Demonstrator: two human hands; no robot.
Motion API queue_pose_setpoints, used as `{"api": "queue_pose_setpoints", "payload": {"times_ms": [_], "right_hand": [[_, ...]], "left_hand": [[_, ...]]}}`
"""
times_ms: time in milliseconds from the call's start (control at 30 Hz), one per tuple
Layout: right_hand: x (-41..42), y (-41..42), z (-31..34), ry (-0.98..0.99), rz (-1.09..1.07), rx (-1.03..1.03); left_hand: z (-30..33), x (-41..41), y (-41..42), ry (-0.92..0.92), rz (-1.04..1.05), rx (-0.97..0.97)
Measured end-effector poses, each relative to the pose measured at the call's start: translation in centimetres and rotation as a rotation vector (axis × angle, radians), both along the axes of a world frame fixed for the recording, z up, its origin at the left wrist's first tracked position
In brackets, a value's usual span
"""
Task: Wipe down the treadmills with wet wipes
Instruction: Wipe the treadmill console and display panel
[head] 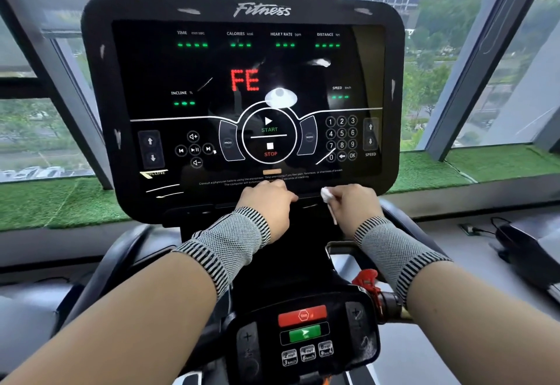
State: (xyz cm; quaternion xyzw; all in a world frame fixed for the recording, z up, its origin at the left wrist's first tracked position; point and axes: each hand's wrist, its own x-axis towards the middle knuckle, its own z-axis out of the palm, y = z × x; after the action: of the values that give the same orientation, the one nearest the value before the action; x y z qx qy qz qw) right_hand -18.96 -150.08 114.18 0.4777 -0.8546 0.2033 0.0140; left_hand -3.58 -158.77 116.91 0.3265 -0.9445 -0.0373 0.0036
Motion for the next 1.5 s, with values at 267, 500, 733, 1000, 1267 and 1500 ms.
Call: {"api": "queue_pose_setpoints", "payload": {"times_ms": [267, 500, 733, 1000, 1267, 1500], "right_hand": [[0.8, 0.1, 0.5, -0.056, -0.024, -0.018], [2.8, -0.6, 0.2, -0.075, 0.029, -0.036], [3.8, -1.0, 0.1, -0.121, 0.004, -0.066], [4.0, -1.1, 0.0, -0.146, -0.062, -0.095], [3.3, -0.9, -0.3, -0.224, -0.161, -0.119], [3.5, -1.2, -0.6, -0.237, -0.138, -0.108]], "left_hand": [[-0.2, 0.1, -0.6, 0.025, 0.001, 0.052], [-0.2, 0.1, -0.5, 0.026, -0.011, 0.026], [-0.3, 0.4, -0.4, 0.033, -0.016, 0.024], [0.2, 2.2, -1.5, 0.023, 0.042, 0.015], [-0.4, 2.8, -1.0, 0.063, 0.014, 0.01], [-0.4, 3.0, -1.0, 0.037, 0.0, -0.006]]}}
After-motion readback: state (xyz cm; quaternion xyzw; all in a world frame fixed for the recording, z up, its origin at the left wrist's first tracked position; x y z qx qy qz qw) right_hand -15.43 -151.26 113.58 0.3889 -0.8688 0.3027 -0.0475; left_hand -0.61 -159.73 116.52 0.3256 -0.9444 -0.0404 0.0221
